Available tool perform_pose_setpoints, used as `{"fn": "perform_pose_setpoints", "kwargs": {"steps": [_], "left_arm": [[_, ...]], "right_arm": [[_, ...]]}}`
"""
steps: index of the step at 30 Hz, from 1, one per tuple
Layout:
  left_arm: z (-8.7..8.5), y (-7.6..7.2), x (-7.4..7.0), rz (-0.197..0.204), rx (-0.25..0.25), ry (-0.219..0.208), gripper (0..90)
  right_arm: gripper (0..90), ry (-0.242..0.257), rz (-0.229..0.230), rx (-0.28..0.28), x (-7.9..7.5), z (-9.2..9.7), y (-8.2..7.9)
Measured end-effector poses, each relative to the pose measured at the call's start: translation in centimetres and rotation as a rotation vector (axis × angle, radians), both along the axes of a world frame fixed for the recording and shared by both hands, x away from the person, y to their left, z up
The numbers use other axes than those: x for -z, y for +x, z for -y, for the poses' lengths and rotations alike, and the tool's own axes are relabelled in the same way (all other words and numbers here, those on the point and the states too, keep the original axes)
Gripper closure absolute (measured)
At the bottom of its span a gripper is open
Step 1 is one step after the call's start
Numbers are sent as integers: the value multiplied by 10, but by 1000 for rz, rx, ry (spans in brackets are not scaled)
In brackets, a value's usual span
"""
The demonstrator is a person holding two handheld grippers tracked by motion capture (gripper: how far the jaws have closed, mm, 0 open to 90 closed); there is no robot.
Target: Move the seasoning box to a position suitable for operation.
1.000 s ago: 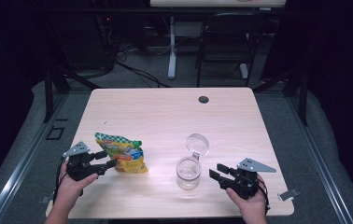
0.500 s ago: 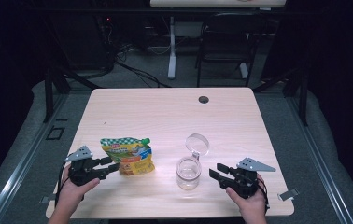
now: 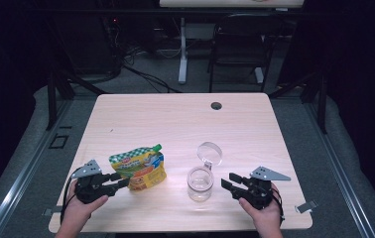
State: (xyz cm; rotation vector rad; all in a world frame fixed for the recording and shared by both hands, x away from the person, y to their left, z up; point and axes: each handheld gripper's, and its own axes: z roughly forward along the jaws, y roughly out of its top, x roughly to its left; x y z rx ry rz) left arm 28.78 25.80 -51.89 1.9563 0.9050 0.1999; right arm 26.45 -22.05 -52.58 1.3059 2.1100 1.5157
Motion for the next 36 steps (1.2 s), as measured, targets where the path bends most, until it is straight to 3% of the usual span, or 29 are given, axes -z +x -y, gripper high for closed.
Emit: {"fn": "perform_pose_setpoints", "kwargs": {"steps": [9,19,36], "left_arm": [[11,-6,-3,3,35,-2,636],[18,-6,-2,1,41,-21,631],[22,4,11,-59,21,-32,469]], "right_arm": [[547,3,-6,-1,1,-1,1],[547,2,-9,0,3,-1,1],[545,-7,-9,-8,3,-2,0]]}}
